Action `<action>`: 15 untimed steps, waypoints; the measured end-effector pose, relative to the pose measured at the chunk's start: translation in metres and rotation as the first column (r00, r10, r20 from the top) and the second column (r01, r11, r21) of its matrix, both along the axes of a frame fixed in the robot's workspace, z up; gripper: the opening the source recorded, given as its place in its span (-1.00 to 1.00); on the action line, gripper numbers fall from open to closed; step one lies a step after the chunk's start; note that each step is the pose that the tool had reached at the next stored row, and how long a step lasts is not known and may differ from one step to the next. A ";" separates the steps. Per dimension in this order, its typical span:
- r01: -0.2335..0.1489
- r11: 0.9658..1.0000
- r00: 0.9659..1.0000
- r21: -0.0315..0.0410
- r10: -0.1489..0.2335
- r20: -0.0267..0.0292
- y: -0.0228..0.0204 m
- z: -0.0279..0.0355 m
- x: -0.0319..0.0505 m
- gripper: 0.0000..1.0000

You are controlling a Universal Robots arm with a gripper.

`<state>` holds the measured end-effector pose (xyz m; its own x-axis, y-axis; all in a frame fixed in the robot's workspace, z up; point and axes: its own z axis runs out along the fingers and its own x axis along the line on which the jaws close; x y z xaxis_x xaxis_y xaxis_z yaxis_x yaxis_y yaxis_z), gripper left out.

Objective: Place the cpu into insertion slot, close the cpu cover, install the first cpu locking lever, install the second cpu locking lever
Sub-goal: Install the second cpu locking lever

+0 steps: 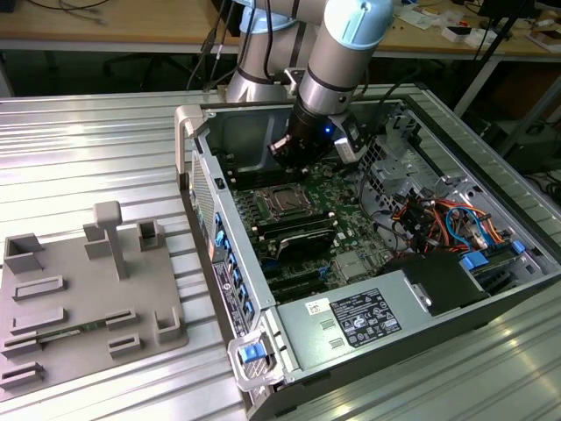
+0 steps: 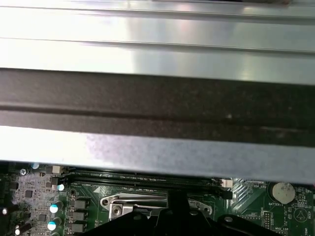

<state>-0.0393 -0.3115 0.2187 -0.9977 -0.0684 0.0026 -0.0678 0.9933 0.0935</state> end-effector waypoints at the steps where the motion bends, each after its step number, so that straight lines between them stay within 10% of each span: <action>1: 0.000 1.000 1.000 0.000 0.000 0.002 0.0000 0.0001 0.0000 -0.79; 15: 0.000 1.000 1.000 0.000 0.000 0.012 -0.0013 0.0001 -0.0001 -0.79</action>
